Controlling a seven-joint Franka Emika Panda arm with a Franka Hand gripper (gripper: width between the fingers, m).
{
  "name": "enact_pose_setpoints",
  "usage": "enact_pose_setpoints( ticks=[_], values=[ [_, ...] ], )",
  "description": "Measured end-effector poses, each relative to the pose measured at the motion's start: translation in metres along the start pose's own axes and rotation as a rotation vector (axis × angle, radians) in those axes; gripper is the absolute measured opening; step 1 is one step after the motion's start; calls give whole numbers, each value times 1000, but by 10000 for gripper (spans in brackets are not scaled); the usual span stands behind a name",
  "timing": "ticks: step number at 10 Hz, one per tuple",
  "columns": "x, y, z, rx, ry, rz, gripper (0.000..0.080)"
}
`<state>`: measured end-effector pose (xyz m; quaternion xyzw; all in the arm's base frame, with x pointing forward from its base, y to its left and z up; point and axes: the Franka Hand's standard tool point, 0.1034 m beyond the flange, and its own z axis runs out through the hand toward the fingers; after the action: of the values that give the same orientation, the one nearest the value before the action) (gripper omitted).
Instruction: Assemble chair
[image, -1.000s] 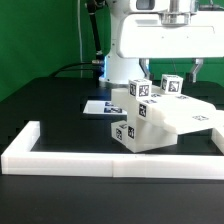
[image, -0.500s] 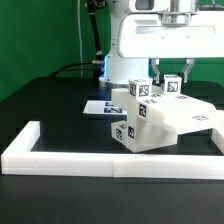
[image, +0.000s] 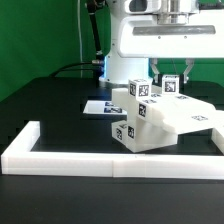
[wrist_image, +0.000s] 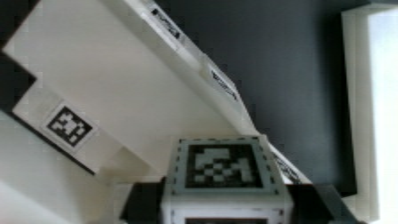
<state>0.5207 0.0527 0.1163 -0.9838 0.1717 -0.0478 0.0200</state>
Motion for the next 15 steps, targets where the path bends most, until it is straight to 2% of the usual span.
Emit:
enact_pose_setpoints(
  ticks=[15],
  values=[
    [-3, -5, 1, 20, -18, 907, 288]
  ],
)
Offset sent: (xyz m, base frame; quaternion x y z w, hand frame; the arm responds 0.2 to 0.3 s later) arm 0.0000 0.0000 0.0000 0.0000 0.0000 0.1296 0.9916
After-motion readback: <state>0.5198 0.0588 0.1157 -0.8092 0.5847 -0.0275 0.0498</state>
